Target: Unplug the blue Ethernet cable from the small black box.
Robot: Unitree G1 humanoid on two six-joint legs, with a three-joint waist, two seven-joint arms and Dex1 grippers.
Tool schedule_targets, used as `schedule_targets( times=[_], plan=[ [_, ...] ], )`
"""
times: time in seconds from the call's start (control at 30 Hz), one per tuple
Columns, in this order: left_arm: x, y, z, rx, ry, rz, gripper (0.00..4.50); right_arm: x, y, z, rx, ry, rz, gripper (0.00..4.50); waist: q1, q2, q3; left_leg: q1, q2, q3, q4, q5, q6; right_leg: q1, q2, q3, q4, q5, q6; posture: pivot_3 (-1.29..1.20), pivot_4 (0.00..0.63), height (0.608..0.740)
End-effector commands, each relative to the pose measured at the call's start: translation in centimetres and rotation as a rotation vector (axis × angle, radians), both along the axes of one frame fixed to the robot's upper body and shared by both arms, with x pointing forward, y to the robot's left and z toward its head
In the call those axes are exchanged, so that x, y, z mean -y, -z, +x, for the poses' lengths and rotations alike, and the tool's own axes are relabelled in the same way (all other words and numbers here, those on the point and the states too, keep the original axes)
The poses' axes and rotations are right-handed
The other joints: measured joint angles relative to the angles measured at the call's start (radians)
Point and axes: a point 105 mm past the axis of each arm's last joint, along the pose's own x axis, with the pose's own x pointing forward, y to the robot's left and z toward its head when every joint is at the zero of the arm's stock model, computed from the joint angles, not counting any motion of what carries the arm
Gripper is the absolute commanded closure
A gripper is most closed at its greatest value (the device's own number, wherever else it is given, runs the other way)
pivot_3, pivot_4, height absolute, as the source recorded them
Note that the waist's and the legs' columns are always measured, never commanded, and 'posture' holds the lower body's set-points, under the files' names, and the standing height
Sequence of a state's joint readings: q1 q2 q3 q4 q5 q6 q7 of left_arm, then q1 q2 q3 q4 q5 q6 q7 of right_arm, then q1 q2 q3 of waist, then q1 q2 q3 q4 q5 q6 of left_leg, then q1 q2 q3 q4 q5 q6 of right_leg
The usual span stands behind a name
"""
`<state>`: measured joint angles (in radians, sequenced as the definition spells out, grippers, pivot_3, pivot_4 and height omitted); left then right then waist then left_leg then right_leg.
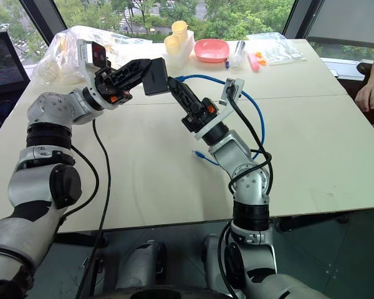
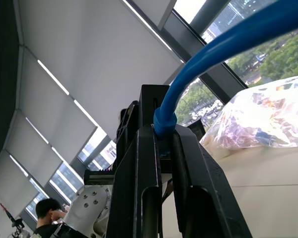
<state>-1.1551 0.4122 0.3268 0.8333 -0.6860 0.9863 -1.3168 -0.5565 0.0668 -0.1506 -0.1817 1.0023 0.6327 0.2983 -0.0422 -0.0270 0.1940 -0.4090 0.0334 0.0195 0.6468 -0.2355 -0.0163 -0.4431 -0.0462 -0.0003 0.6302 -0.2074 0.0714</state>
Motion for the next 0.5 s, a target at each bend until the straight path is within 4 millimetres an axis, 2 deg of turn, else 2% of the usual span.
schedule_targets(
  times=[0.03, 0.23, 0.33, 0.5],
  plan=[
    [-2.5, -2.3, 0.3, 0.084, -0.099, -0.011, 4.01, 3.5, -1.5, 0.8, 0.031, 0.118, 0.079, 4.47, 0.000, 0.000, 0.000, 0.000, 0.000, 0.000, 0.000, 0.000, 0.000, 0.000, 0.000, 0.000, 0.000, 0.000, 0.000, 0.00, 0.150, 0.740],
    [-2.8, -2.1, 0.2, 0.080, -0.103, 0.008, 4.01, 4.7, -1.6, 1.3, 0.024, 0.158, 0.090, 4.47, 0.002, 0.000, 0.000, 0.000, 0.000, 0.000, -0.001, 0.000, 0.000, 0.000, 0.000, 0.000, 0.000, 0.000, 0.000, 0.00, 0.150, 0.740],
    [-2.0, -1.2, 0.6, 0.093, -0.123, 0.058, 4.01, 4.8, -1.2, 1.9, -0.006, 0.183, 0.087, 4.47, 0.002, 0.000, 0.000, 0.000, 0.000, 0.000, 0.000, 0.000, 0.000, 0.000, 0.000, 0.000, 0.000, 0.000, 0.000, 0.00, 0.150, 0.740],
    [1.3, 1.1, 2.2, 0.195, -0.261, 0.222, 4.01, 6.6, 2.5, 5.3, -0.232, 0.346, 0.050, 4.47, 0.008, 0.000, 0.000, 0.000, 0.000, 0.001, 0.000, 0.000, 0.000, 0.000, -0.001, 0.000, 0.000, 0.000, 0.000, 0.00, 0.150, 0.740]
  ],
)
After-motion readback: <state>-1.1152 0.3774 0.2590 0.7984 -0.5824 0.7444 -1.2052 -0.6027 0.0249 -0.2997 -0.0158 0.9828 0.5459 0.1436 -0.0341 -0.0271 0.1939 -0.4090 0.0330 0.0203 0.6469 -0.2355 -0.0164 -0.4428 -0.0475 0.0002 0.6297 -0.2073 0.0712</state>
